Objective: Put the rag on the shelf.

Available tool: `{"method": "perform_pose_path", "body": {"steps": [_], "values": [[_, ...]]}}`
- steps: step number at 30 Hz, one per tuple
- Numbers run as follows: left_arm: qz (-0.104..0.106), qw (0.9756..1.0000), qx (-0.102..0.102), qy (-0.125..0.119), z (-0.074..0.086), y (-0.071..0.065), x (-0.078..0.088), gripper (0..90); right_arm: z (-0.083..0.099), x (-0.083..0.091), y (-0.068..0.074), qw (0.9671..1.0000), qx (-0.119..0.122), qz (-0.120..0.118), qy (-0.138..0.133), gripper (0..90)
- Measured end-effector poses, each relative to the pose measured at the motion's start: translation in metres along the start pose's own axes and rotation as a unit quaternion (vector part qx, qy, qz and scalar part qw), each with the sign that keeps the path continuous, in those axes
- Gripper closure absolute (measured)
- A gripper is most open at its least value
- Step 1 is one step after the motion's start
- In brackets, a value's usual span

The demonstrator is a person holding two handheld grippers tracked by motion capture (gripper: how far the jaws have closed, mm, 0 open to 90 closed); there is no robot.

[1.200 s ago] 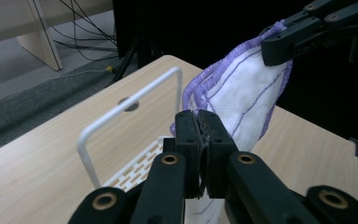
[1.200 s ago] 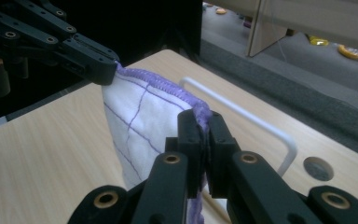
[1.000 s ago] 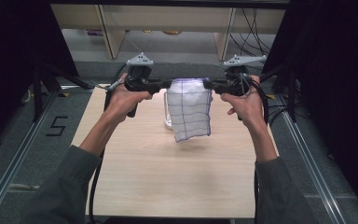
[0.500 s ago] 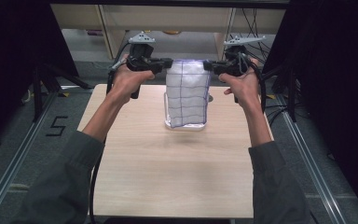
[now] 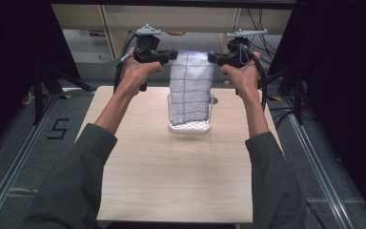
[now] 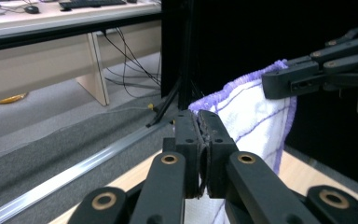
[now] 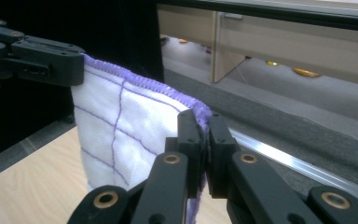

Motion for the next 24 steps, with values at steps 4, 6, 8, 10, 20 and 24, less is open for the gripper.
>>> {"method": "perform_pose_path", "body": {"steps": [4,6,8,10,20,24], "values": [[-0.009,0.9999,0.008,0.000,0.010,0.011,-0.016,86.7,0.003,-0.011,-0.008,0.9999,0.001,0.011,0.005,87.0],[-0.019,0.9997,0.015,0.001,0.018,0.021,-0.026,86.6,0.006,-0.021,-0.013,0.9998,-0.002,0.019,0.001,87.0],[-0.021,0.9997,0.015,0.003,0.021,0.023,-0.028,86.4,0.010,-0.030,-0.016,0.9997,-0.009,0.021,0.002,87.0],[-0.022,0.9994,0.027,-0.001,0.025,0.027,-0.034,86.4,0.013,-0.033,-0.018,0.9996,-0.005,0.026,0.005,86.9],[-0.037,0.9982,0.044,0.018,0.060,0.044,-0.052,86.3,0.042,-0.055,-0.036,0.9982,-0.011,0.043,0.042,86.8],[-0.045,0.9978,0.039,0.029,0.073,0.047,-0.054,86.3,0.057,-0.063,-0.039,0.9976,-0.024,0.038,0.053,86.7]]}}
Point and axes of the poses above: each handheld gripper's, and its own axes: x roughly backward along the jaws, z roughly out of its underside, y roughly to its left, the point moved 7 cm from there along -x, roughly forward along the jaws, and after that the axes turned 11 degrees about -y, right-handed, at the moved point
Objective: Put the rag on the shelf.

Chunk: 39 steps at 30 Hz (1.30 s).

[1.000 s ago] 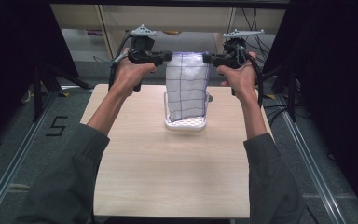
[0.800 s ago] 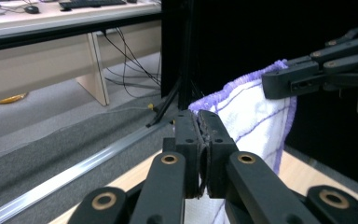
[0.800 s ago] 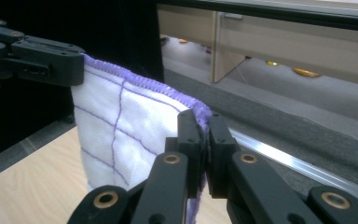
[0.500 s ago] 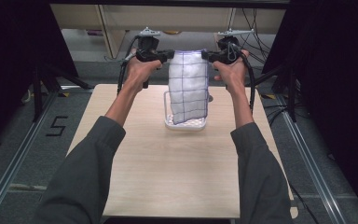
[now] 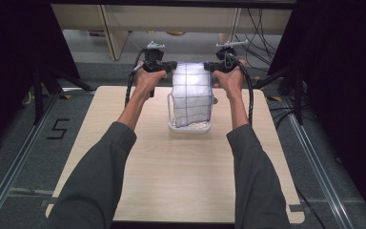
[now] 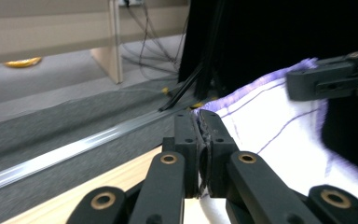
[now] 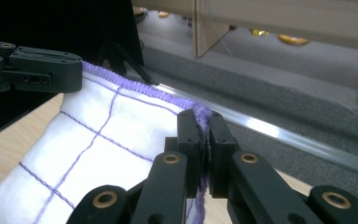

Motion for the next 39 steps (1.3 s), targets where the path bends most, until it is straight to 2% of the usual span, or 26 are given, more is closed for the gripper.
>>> {"method": "perform_pose_path", "body": {"steps": [1,2,3,10,11,12,13,14,16,17,18,19,20,21,23,24,25,28,30,31,32,33,35,36,39], "values": [[0.000,0.9999,0.010,0.002,0.006,0.002,-0.001,86.3,0.003,-0.001,-0.001,1.0000,-0.004,0.000,0.001,86.7],[0.000,0.9999,0.010,0.002,0.006,0.002,-0.001,86.3,0.005,-0.003,-0.001,1.0000,-0.007,-0.004,0.003,86.7],[0.000,0.9998,0.014,0.013,0.013,0.004,-0.003,86.3,0.010,-0.005,-0.002,0.9999,-0.009,-0.005,0.011,86.6],[0.007,0.9992,0.012,0.037,0.033,0.006,-0.007,85.7,0.027,-0.014,-0.004,0.9991,-0.008,-0.007,0.042,86.5],[0.006,0.9989,0.007,0.047,0.038,0.008,-0.008,85.4,0.035,-0.016,-0.004,0.9980,-0.021,-0.005,0.059,86.5],[0.011,0.9989,0.012,0.045,0.039,0.007,-0.008,85.3,0.036,-0.017,-0.007,0.9983,-0.015,-0.008,0.057,86.4],[0.011,0.9987,0.008,0.050,0.040,0.007,-0.008,85.2,0.040,-0.017,-0.007,0.9972,-0.030,-0.003,0.068,86.3],[0.012,0.9987,0.009,0.049,0.041,0.005,-0.009,84.8,0.042,-0.018,-0.007,0.9968,-0.032,-0.001,0.073,86.1],[0.015,0.9984,0.011,0.054,0.044,0.004,-0.010,83.5,0.047,-0.020,-0.008,0.9963,-0.027,-0.008,0.081,83.9],[0.013,0.9981,0.005,0.061,0.045,0.006,-0.009,83.1,0.049,-0.020,-0.009,0.9958,-0.026,-0.004,0.088,81.6],[0.010,0.9983,0.016,0.055,0.045,0.007,-0.008,82.2,0.049,-0.021,-0.010,0.9964,-0.030,-0.001,0.079,78.7],[0.011,0.9983,0.019,0.055,0.045,0.008,-0.007,80.8,0.048,-0.019,-0.010,0.9957,-0.050,0.007,0.078,74.8],[0.011,0.9983,0.019,0.055,0.045,0.008,-0.007,79.8,0.048,-0.019,-0.010,0.9957,-0.050,0.007,0.078,74.8],[0.010,0.9982,0.016,0.058,0.046,0.010,-0.004,79.8,0.049,-0.018,-0.011,0.9945,-0.064,0.006,0.083,70.9],[0.011,0.9980,0.015,0.060,0.046,0.010,-0.001,79.7,0.050,-0.017,-0.012,0.9947,-0.061,0.006,0.082,70.0],[0.009,0.9978,0.016,0.063,0.045,0.013,0.003,78.9,0.048,-0.014,-0.017,0.9951,-0.067,0.012,0.072,69.8],[0.009,0.9975,0.014,0.069,0.045,0.014,0.005,78.4,0.047,-0.011,-0.017,0.9940,-0.084,0.012,0.068,69.0],[0.013,0.9968,0.012,0.078,0.046,0.015,0.011,76.1,0.046,-0.007,-0.023,0.9949,-0.079,0.015,0.061,68.6],[0.007,0.9962,0.006,0.087,0.047,0.017,0.016,74.6,0.044,-0.001,-0.028,0.9957,-0.073,0.015,0.055,68.0],[0.008,0.9962,0.011,0.085,0.047,0.018,0.019,73.3,0.041,0.007,-0.033,0.9958,-0.076,0.020,0.047,67.9],[0.009,0.9962,0.012,0.085,0.047,0.019,0.021,73.3,0.041,0.007,-0.033,0.9958,-0.076,0.020,0.047,67.9],[0.004,0.9958,0.012,0.091,0.050,0.022,0.026,70.5,0.039,0.015,-0.037,0.9962,-0.071,0.022,0.046,67.9],[0.001,0.9956,0.011,0.093,0.051,0.025,0.028,68.4,0.039,0.021,-0.039,0.9967,-0.065,0.020,0.044,67.9],[0.000,0.9956,0.021,0.091,0.053,0.028,0.033,66.6,0.039,0.025,-0.037,0.9958,-0.076,0.023,0.047,67.7],[0.002,0.9953,0.024,0.094,0.056,0.028,0.039,63.6,0.041,0.035,-0.038,0.9958,-0.074,0.023,0.049,67.4]]}}
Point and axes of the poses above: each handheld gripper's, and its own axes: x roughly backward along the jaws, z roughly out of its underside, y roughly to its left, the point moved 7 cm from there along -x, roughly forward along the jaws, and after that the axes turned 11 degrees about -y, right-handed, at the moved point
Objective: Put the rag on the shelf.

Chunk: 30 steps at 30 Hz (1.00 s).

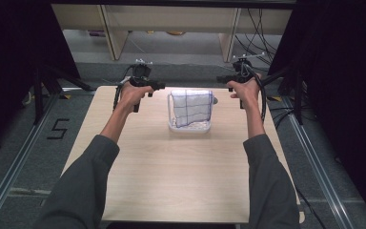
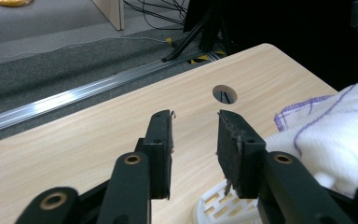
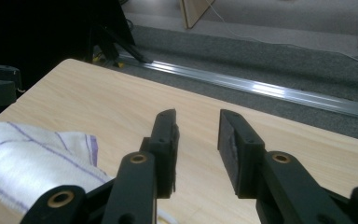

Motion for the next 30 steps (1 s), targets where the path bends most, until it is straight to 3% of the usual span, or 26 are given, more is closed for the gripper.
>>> {"method": "perform_pose_path", "body": {"steps": [1,3,4,11,13,16,18,22,25,27,29,30], "values": [[-0.001,1.0000,-0.001,0.003,0.002,0.000,0.001,62.7,0.000,0.001,-0.001,0.9999,0.010,-0.005,-0.003,67.0],[-0.002,1.0000,-0.003,0.008,0.004,0.000,0.003,61.5,0.001,0.004,0.000,1.0000,0.004,-0.004,-0.001,66.7],[-0.001,0.9999,-0.003,0.010,0.005,0.000,0.005,58.6,0.003,0.009,0.001,0.9997,0.019,-0.014,-0.004,65.9],[-0.002,0.9996,-0.010,0.027,0.020,-0.002,0.018,53.5,0.013,0.020,0.009,0.9995,0.025,-0.020,0.008,63.0],[-0.007,0.9992,-0.018,0.034,0.024,-0.001,0.022,51.9,0.013,0.024,0.009,0.9989,0.040,-0.024,0.006,62.2],[-0.006,0.9993,-0.016,0.034,0.028,-0.001,0.029,50.6,0.016,0.031,0.013,0.9992,0.032,-0.024,0.006,61.4],[-0.005,0.9994,-0.009,0.032,0.030,-0.002,0.032,49.5,0.017,0.033,0.013,0.9991,0.036,-0.023,0.002,61.3],[-0.001,0.9994,-0.013,0.031,0.034,-0.005,0.035,47.9,0.020,0.036,0.015,0.9989,0.044,-0.017,0.005,60.0],[0.012,0.9996,-0.011,0.023,0.037,-0.012,0.041,46.6,0.023,0.040,0.017,0.9983,0.054,-0.022,0.003,58.9],[0.014,0.9996,-0.013,0.022,0.038,-0.014,0.043,45.3,0.024,0.044,0.020,0.9986,0.049,-0.021,0.000,58.8],[0.021,0.9994,-0.011,0.025,0.042,-0.020,0.047,43.2,0.024,0.046,0.020,0.9974,0.065,-0.029,-0.005,58.1],[0.021,0.9995,-0.010,0.023,0.043,-0.021,0.047,42.1,0.026,0.048,0.022,0.9980,0.057,-0.026,-0.004,57.9]]}}
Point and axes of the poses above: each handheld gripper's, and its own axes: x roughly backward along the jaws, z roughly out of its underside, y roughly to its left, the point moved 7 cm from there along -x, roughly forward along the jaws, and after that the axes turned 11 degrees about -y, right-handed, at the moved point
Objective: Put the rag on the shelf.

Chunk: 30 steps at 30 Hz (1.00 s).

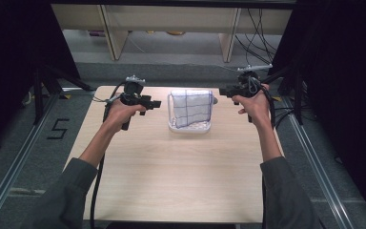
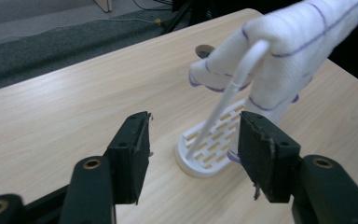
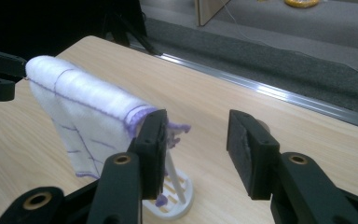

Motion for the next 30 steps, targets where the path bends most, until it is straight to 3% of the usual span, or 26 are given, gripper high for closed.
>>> {"method": "perform_pose_path", "body": {"steps": [2,3,6,9,11,17,18,22,24,26,30], "values": [[0.002,1.0000,0.002,0.001,0.001,-0.002,0.001,40.9,0.001,0.001,0.002,1.0000,-0.008,0.001,-0.002,57.8],[0.007,1.0000,0.004,0.001,0.003,-0.003,0.002,40.4,0.004,0.003,0.003,1.0000,0.004,-0.004,-0.003,57.2],[0.008,1.0000,0.001,0.002,0.007,-0.006,0.005,40.0,0.007,0.005,0.007,1.0000,0.000,-0.006,-0.003,56.8],[0.008,1.0000,0.002,0.005,0.010,-0.007,0.006,39.0,0.010,0.006,0.006,0.9999,0.013,-0.005,-0.004,55.8],[0.007,0.9999,0.010,-0.004,0.011,-0.009,0.007,37.5,0.012,0.007,0.009,1.0000,0.002,-0.008,-0.004,55.3],[0.011,0.9999,0.001,-0.008,0.020,-0.014,0.015,35.2,0.023,0.012,0.012,1.0000,0.003,-0.007,-0.002,53.0],[0.011,0.9997,0.012,-0.015,0.022,-0.016,0.016,33.7,0.026,0.013,0.011,0.9999,0.011,-0.002,-0.006,52.2],[0.017,0.9996,0.010,-0.018,0.028,-0.022,0.022,33.2,0.033,0.016,0.013,0.9999,0.003,-0.009,-0.012,52.2],[0.020,0.9994,0.013,-0.024,0.031,-0.026,0.024,32.0,0.041,0.020,0.018,0.9998,-0.014,-0.012,-0.013,51.7],[0.029,0.9993,0.012,-0.019,0.037,-0.032,0.026,31.5,0.046,0.021,0.017,0.9997,-0.006,-0.015,-0.019,51.2],[0.034,0.9992,0.014,-0.018,0.044,-0.038,0.029,30.4,0.055,0.025,0.020,0.9995,-0.014,-0.017,-0.021,49.8]]}}
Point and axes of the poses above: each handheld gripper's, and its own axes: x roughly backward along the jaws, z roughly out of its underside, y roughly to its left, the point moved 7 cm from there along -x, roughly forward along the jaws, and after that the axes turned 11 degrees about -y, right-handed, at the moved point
